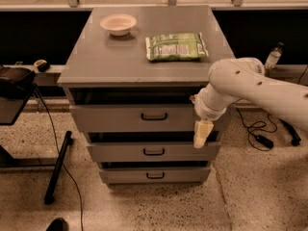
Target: Open top drawer
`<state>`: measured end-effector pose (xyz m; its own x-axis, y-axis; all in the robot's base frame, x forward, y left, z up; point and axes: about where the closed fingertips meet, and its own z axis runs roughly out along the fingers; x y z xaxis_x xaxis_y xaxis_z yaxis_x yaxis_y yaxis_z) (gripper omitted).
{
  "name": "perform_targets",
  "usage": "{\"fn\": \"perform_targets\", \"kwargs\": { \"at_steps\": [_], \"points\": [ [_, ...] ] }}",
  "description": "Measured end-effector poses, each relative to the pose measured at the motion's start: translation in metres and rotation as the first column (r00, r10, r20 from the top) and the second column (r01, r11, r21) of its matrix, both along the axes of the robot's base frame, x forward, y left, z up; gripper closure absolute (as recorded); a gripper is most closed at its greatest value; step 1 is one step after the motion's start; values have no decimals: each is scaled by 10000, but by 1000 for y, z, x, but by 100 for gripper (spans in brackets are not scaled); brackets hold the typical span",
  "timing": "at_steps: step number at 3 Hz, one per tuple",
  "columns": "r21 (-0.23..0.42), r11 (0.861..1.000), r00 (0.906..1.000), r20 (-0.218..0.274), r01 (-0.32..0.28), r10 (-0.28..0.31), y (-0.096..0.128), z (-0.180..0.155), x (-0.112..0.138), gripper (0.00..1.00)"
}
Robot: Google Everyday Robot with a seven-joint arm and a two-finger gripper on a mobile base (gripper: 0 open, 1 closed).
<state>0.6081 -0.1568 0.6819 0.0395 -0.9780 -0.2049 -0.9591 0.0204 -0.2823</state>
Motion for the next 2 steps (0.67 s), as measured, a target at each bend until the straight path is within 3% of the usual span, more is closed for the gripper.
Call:
{"fn": "perform_targets", "kwargs": {
  "at_steps": [1, 2],
  "points": [
    [121, 9998, 9996, -247, -153, 156, 8, -13, 18, 2],
    [109, 9988, 9976, -494, -486, 491, 17, -18, 18, 17]
  ]
}}
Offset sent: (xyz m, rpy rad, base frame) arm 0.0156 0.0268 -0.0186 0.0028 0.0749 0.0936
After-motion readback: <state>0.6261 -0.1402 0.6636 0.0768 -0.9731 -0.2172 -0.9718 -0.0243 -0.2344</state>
